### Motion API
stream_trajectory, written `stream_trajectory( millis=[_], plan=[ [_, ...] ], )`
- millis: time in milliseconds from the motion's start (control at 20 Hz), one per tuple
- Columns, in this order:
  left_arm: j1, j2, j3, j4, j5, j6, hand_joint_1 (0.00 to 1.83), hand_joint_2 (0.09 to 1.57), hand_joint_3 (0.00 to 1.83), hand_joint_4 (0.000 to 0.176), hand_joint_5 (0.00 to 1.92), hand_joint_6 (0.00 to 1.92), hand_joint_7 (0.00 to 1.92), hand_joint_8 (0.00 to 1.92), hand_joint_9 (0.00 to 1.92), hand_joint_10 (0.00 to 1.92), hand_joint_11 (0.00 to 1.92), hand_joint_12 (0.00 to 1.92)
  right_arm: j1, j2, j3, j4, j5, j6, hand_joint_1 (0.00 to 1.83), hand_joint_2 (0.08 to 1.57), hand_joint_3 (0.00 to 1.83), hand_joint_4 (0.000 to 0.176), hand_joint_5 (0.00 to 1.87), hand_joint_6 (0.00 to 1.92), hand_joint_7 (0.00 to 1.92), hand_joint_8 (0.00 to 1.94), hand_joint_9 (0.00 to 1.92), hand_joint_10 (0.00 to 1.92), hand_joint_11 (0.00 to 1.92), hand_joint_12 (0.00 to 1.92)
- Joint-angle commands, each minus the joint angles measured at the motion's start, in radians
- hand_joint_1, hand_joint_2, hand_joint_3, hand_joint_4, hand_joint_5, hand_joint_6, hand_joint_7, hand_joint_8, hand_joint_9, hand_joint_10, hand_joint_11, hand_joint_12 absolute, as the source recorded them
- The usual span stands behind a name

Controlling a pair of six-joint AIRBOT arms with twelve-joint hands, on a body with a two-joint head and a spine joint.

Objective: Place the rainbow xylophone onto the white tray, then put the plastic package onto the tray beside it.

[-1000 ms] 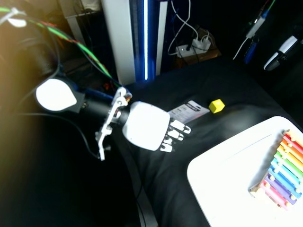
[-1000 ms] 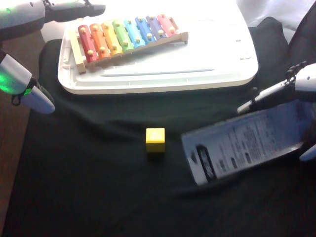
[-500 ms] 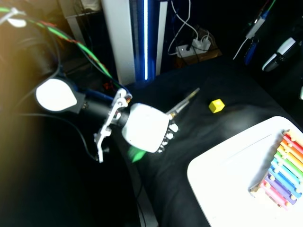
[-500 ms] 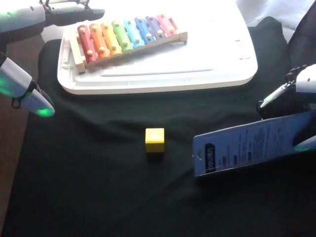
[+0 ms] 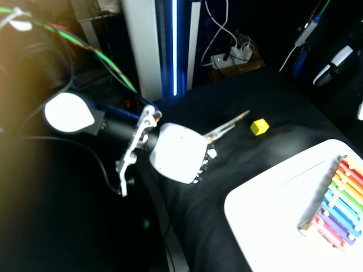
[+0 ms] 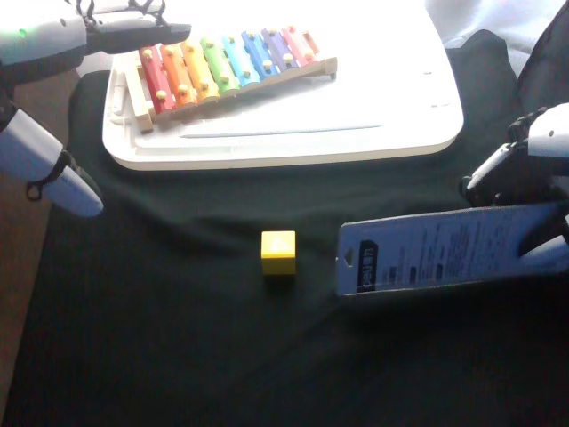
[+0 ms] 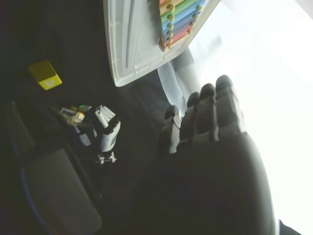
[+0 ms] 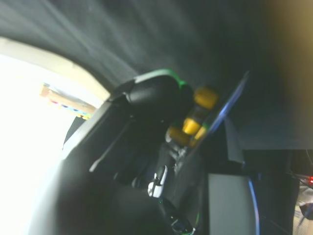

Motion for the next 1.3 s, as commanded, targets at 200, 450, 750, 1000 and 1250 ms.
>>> stream_trajectory(
  millis=[200, 450, 750, 1000, 1250],
  plan=[
    [-0.007, 0.001, 0.005, -0.026, -0.050, 0.001, 0.88, 0.65, 0.00, 0.171, 0.00, 0.00, 0.00, 0.00, 0.00, 0.00, 0.02, 0.01, 0.044, -0.001, 0.001, 0.063, 0.070, 0.003, 1.25, 1.16, 0.00, 0.000, 0.76, 1.10, 1.03, 1.11, 1.37, 0.21, 1.08, 1.01],
    [0.005, 0.001, 0.007, -0.037, -0.053, 0.001, 0.83, 0.66, 0.00, 0.147, 0.00, 0.00, 0.00, 0.00, 0.00, 0.00, 0.04, 0.02, 0.101, 0.004, 0.001, 0.064, 0.072, -0.012, 1.25, 1.17, 0.00, 0.000, 0.74, 1.10, 1.01, 1.15, 1.52, 0.12, 1.17, 1.03],
    [0.007, 0.001, 0.008, -0.039, -0.056, 0.001, 0.83, 0.68, 0.01, 0.119, 0.00, 0.00, 0.00, 0.00, 0.00, 0.00, 0.05, 0.02, 0.140, 0.007, 0.001, 0.064, 0.073, -0.027, 1.26, 1.13, 0.00, 0.000, 0.93, 1.03, 0.99, 1.02, 1.59, 0.08, 1.23, 1.00],
    [0.009, 0.001, 0.009, -0.041, -0.056, 0.001, 0.84, 0.68, 0.00, 0.145, 0.00, 0.00, 0.00, 0.00, 0.00, 0.00, 0.02, 0.00, 0.194, 0.011, 0.001, 0.065, 0.074, -0.040, 1.26, 1.13, 0.00, 0.000, 0.92, 1.03, 0.99, 1.02, 1.62, 0.05, 1.28, 1.02],
    [0.015, 0.000, 0.010, -0.044, -0.058, 0.001, 0.92, 0.69, 0.00, 0.168, 0.00, 0.00, 0.00, 0.00, 0.00, 0.00, 0.00, 0.00, 0.281, 0.011, 0.013, 0.065, 0.073, -0.067, 1.17, 1.17, 0.00, 0.000, 0.85, 1.11, 1.14, 0.96, 1.50, 0.64, 1.25, 1.45]
  ],
)
